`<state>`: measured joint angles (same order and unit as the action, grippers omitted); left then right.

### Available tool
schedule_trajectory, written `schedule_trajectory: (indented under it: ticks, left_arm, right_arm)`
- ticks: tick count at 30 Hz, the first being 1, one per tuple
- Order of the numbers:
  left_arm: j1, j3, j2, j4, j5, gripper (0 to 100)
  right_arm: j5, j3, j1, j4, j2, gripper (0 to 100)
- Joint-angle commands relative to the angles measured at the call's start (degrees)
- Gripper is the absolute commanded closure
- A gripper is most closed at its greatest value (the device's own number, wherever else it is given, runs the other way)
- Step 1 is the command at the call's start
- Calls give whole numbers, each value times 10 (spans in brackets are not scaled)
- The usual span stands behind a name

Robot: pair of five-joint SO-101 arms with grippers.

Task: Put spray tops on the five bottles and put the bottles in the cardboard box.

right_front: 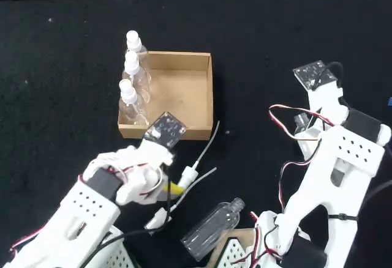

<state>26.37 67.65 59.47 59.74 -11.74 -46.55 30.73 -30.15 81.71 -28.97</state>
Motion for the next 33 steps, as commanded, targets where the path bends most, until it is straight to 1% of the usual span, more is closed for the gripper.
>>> schedule_trajectory:
  ticks: [1, 4, 6, 8, 11, 17, 19, 21, 24, 27, 30, 33]
  left_arm:
    - [24, -54, -51, -42, 40, 668]
    - [65, -54, -93, -69, 62, 668]
    - [79, -54, -124, -98, 69, 668]
    - [72, -57, -156, -127, 69, 668]
    - [61, -59, -191, -149, 69, 668]
    - [41, -77, -200, -147, 112, 668]
    - [38, -72, -200, -142, 108, 668]
    - [37, -70, -200, -105, 86, 668]
    - [38, -86, -200, -24, -15, 668]
    - [41, -106, -200, 69, -84, 668]
    - [44, -105, -200, 116, -107, 668]
    - [44, -85, -200, 116, -108, 668]
  right_arm:
    - [-1, -37, -17, 0, -27, 988]
    - [-1, -37, -22, 0, -27, 988]
    - [-1, -37, -22, 0, -27, 988]
    - [-1, -37, -23, 1, -27, 988]
    - [-1, -37, -31, 3, -27, 988]
    - [-1, -37, -58, 0, -27, 988]
    - [-1, -37, -63, 0, -27, 988]
    - [-1, -37, -67, 0, -27, 988]
    - [-1, -36, -69, 0, -27, 988]
    - [-1, -36, -68, 0, -27, 988]
    - [-1, -36, -65, 0, -27, 988]
    - [-1, -36, -64, 0, -27, 988]
